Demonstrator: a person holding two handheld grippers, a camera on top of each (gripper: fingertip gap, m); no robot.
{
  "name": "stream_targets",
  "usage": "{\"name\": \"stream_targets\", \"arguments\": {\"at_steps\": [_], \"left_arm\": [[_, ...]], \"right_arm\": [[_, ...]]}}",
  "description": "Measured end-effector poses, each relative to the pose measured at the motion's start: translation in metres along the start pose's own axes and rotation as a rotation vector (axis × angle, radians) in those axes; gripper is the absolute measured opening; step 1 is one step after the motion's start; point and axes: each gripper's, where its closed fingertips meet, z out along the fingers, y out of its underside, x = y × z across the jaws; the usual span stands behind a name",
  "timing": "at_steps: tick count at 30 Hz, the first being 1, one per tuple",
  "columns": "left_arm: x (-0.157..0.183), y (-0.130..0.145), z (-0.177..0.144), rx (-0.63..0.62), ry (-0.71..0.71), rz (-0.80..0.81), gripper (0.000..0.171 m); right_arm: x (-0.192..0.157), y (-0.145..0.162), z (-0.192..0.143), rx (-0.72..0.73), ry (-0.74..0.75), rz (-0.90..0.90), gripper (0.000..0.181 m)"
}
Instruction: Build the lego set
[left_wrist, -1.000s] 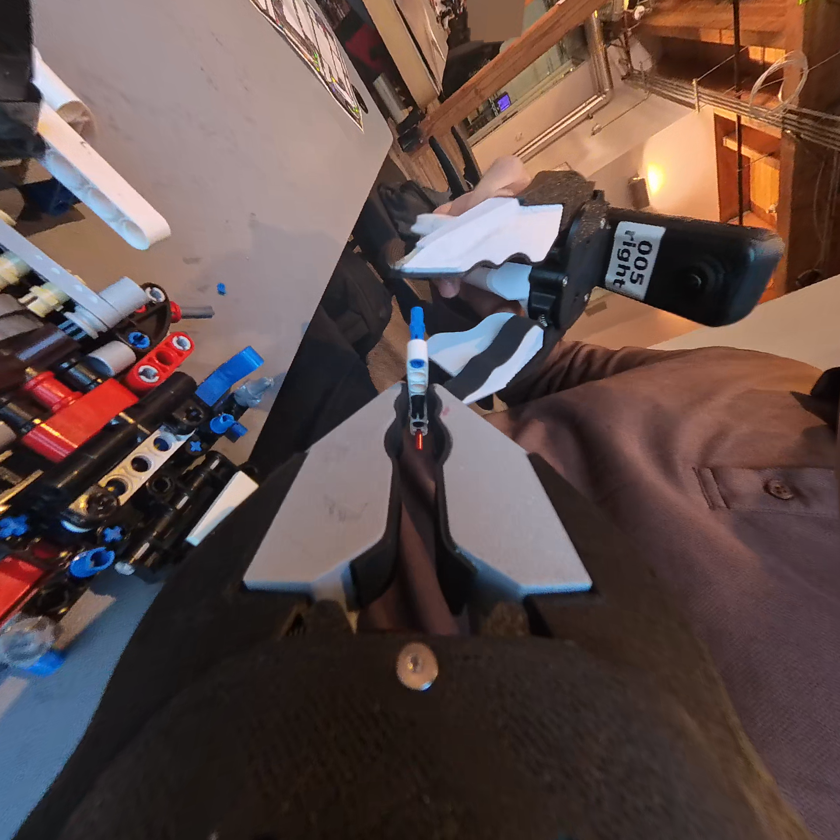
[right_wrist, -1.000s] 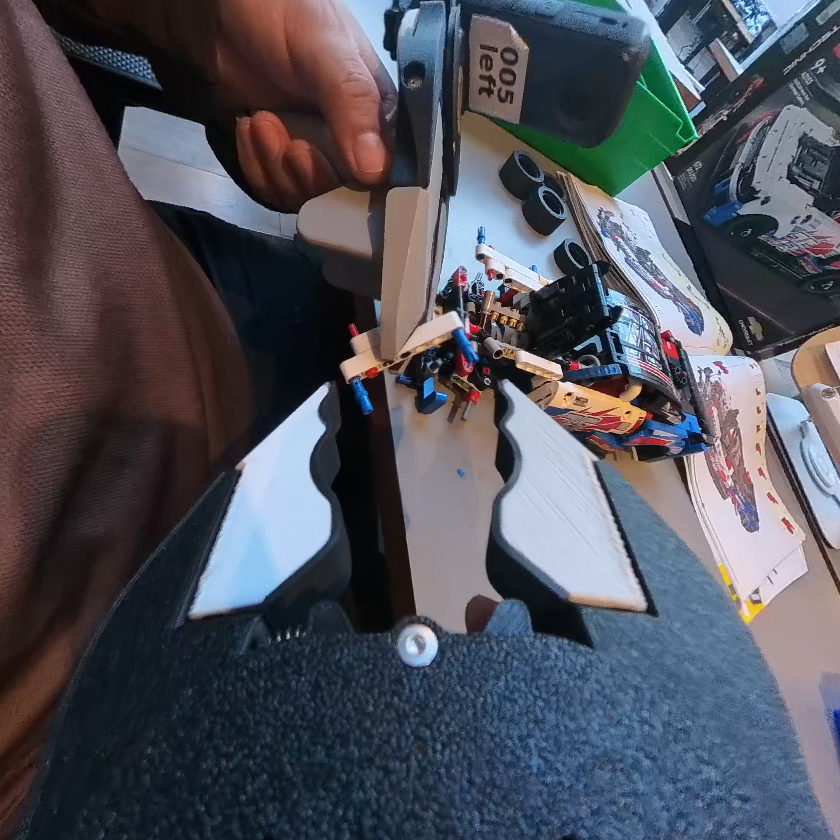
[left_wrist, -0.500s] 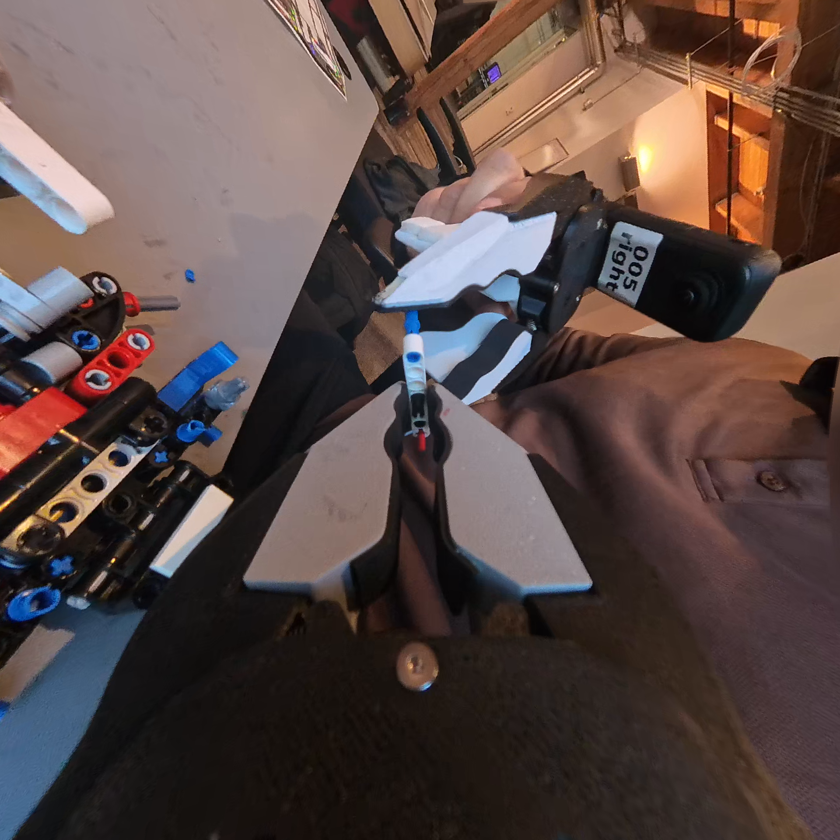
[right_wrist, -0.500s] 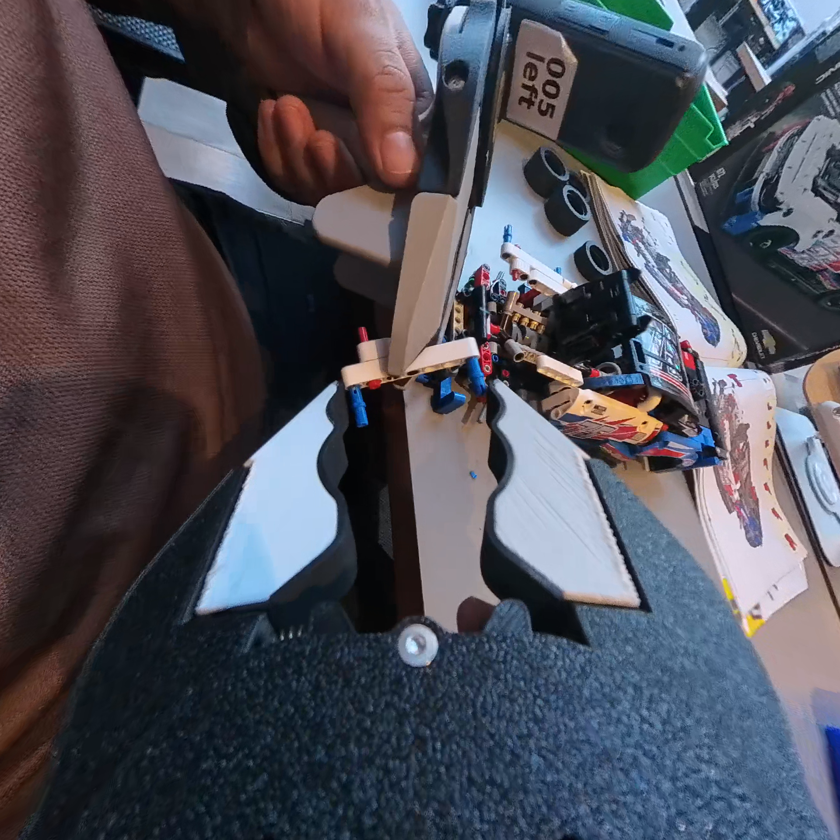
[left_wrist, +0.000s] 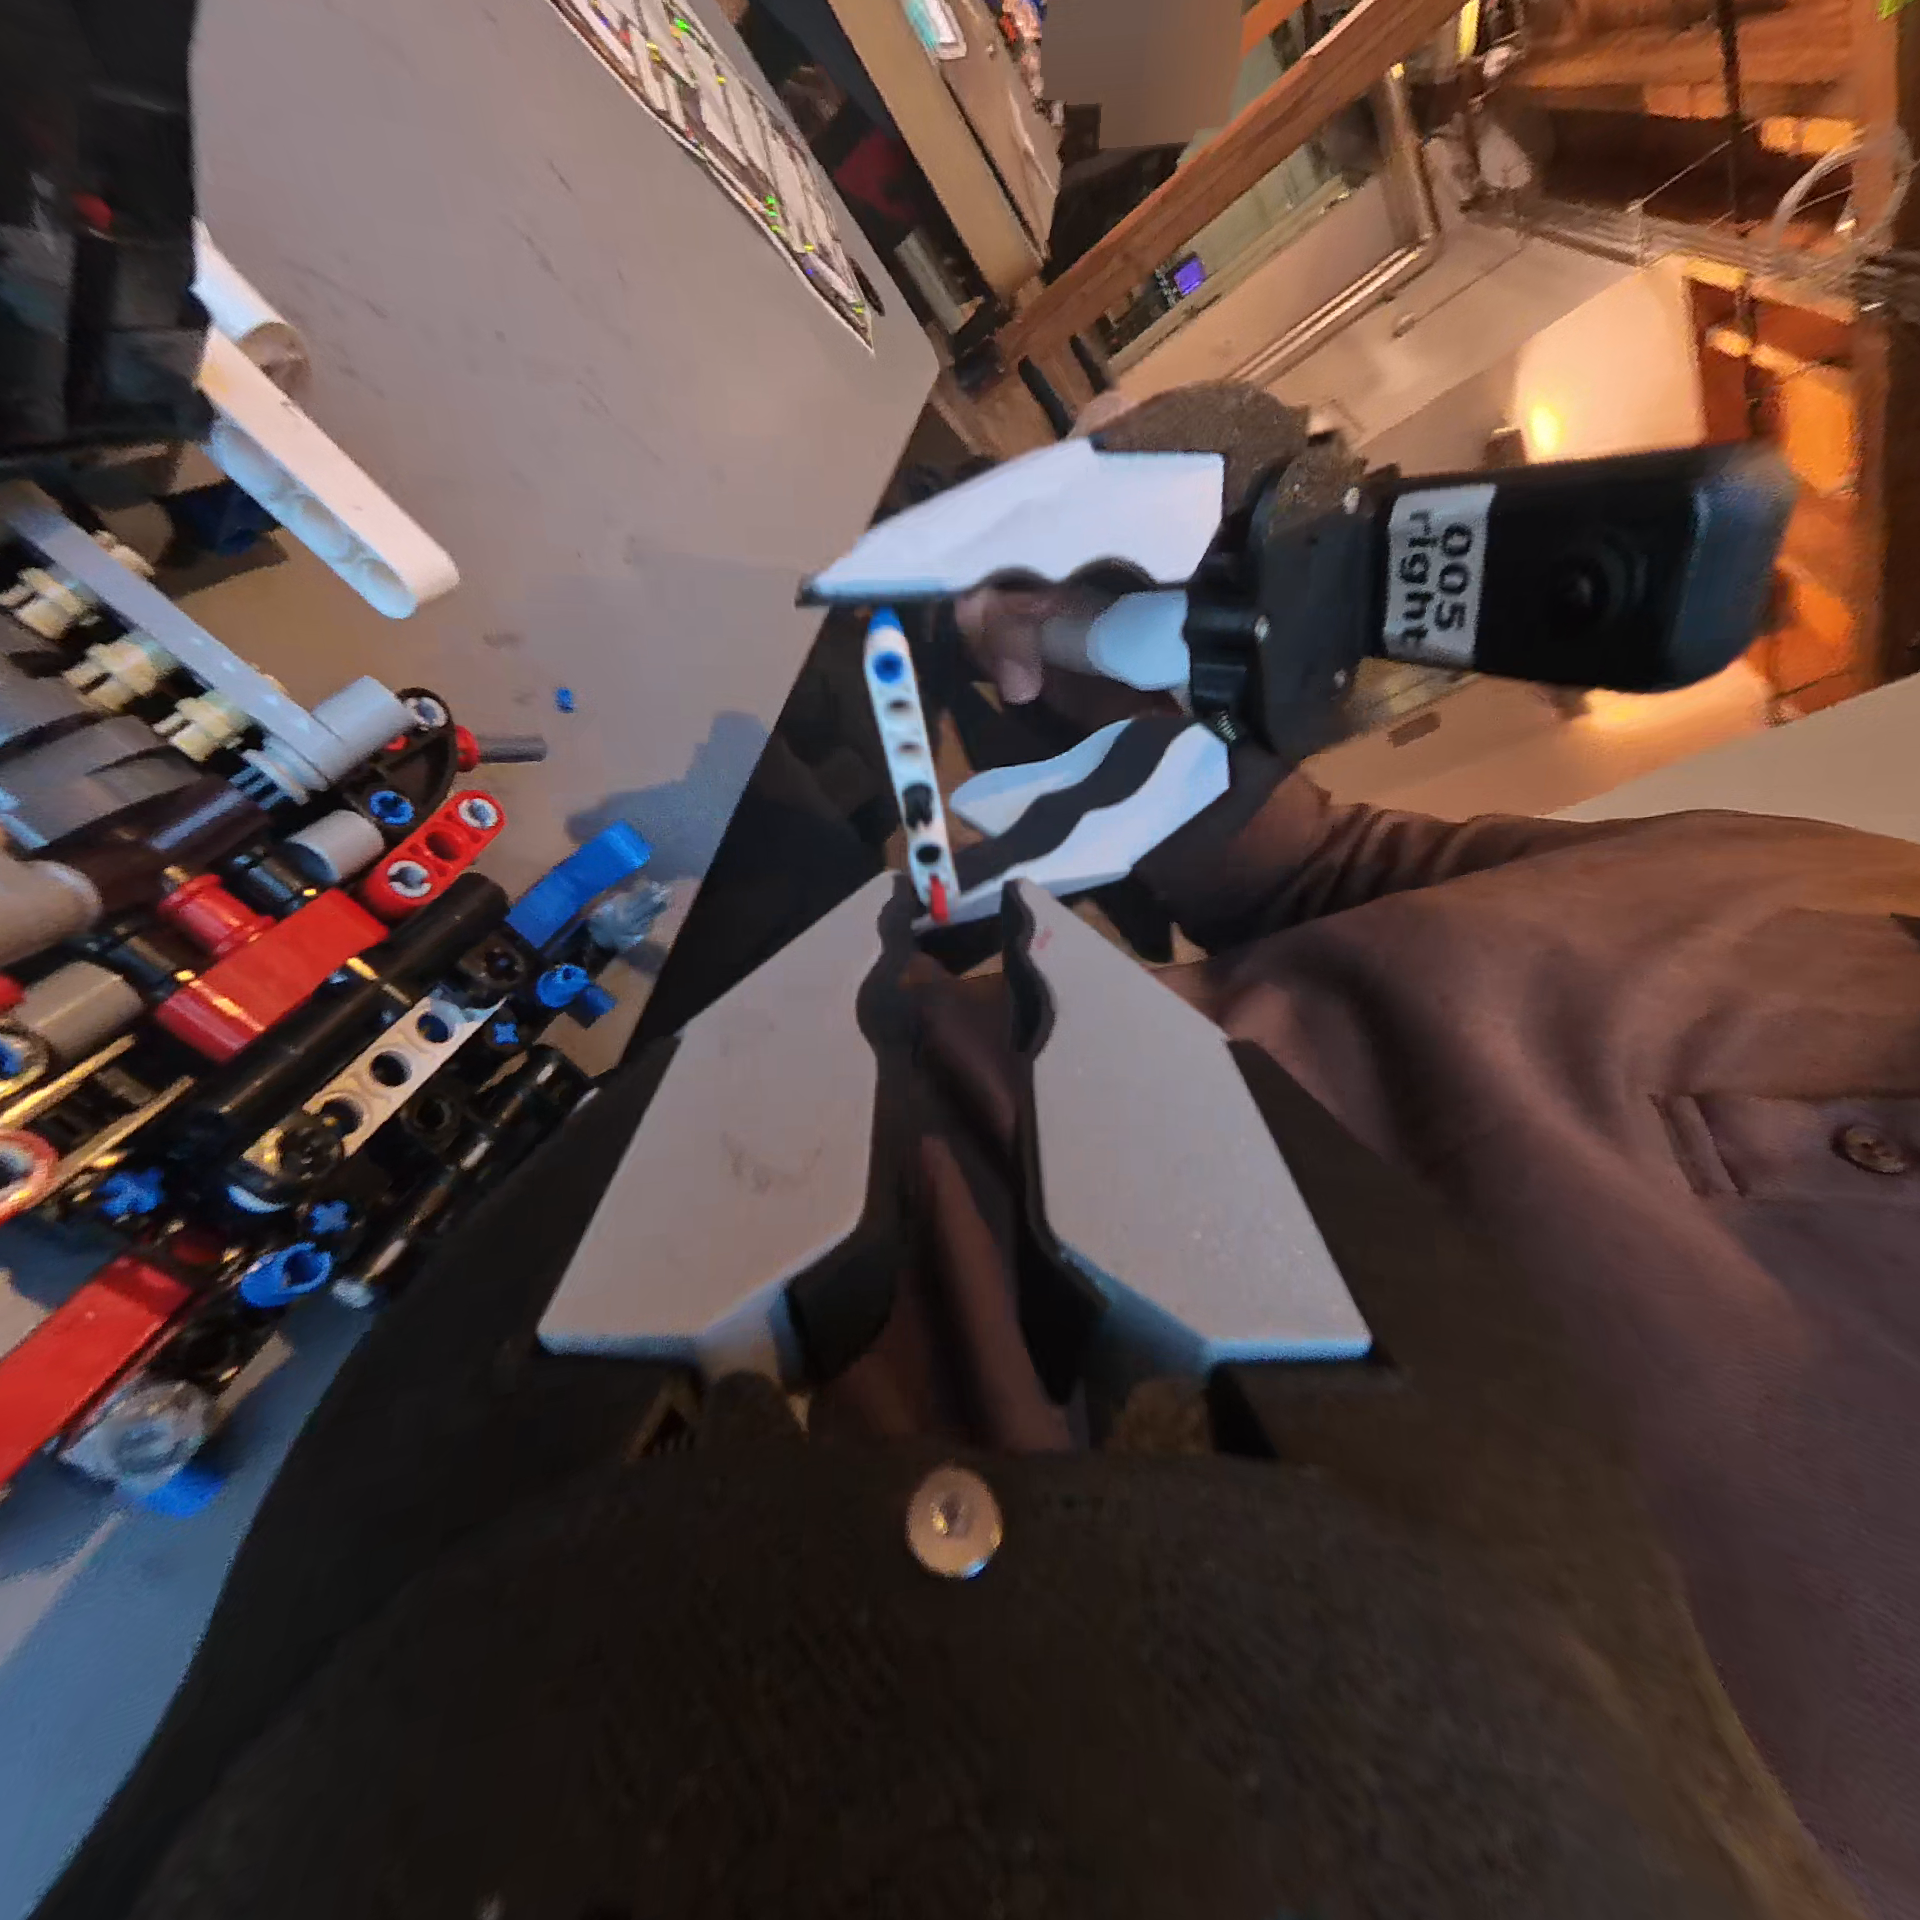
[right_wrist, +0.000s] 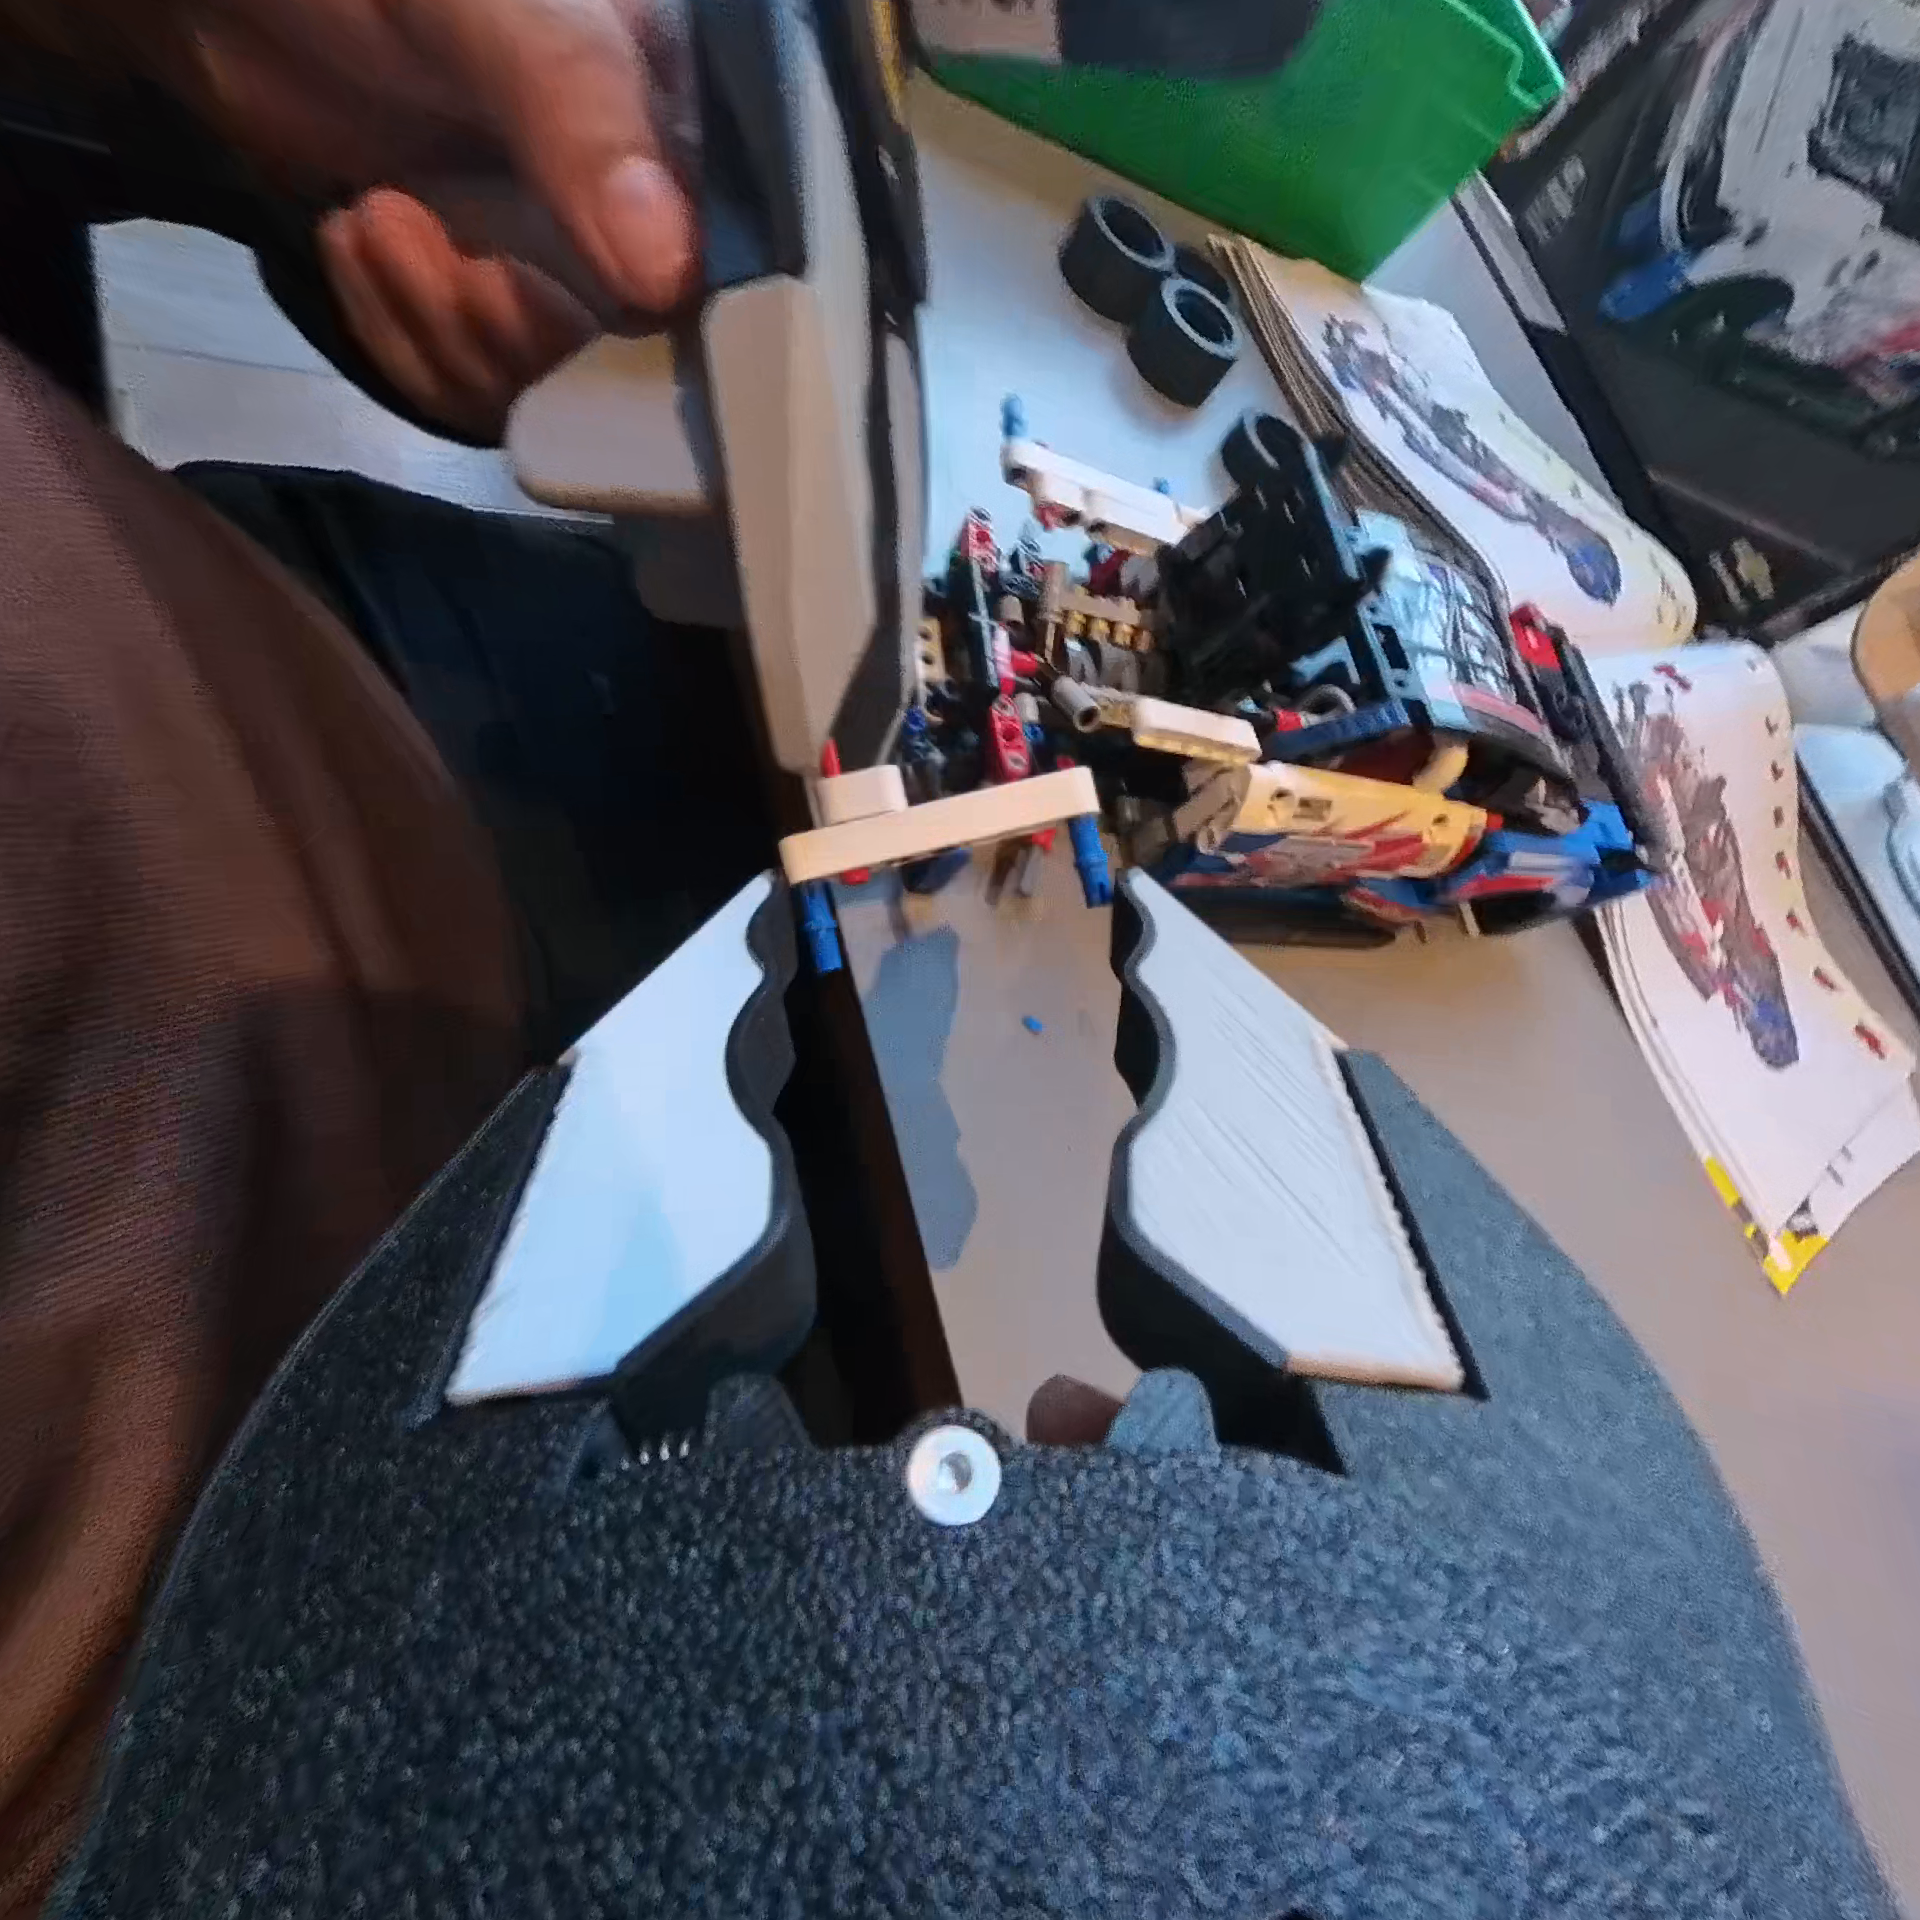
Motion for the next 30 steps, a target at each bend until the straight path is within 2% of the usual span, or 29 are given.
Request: {"name": "stream_targets", "arguments": {"at_steps": [1, 5, 15, 25, 30], "left_arm": [[-0.002, 0.000, -0.002, 0.001, -0.023, 0.017, 0.016], [-0.009, -0.006, -0.014, 0.028, -0.089, 0.066, 0.026], [-0.030, -0.015, -0.059, 0.076, -0.277, 0.196, 0.028], [-0.061, -0.041, -0.133, 0.259, -0.434, 0.220, 0.028], [-0.058, -0.041, -0.138, 0.259, -0.414, 0.239, 0.028]], "right_arm": [[0.005, 0.004, 0.002, -0.016, 0.010, 0.029, 0.061], [0.016, 0.017, 0.007, -0.049, 0.008, 0.173, 0.061], [0.031, 0.032, 0.010, -0.036, -0.001, 0.364, 0.061], [0.043, 0.036, 0.014, -0.028, 0.018, 0.417, 0.061], [0.049, 0.030, 0.019, -0.045, 0.016, 0.391, 0.061]]}}
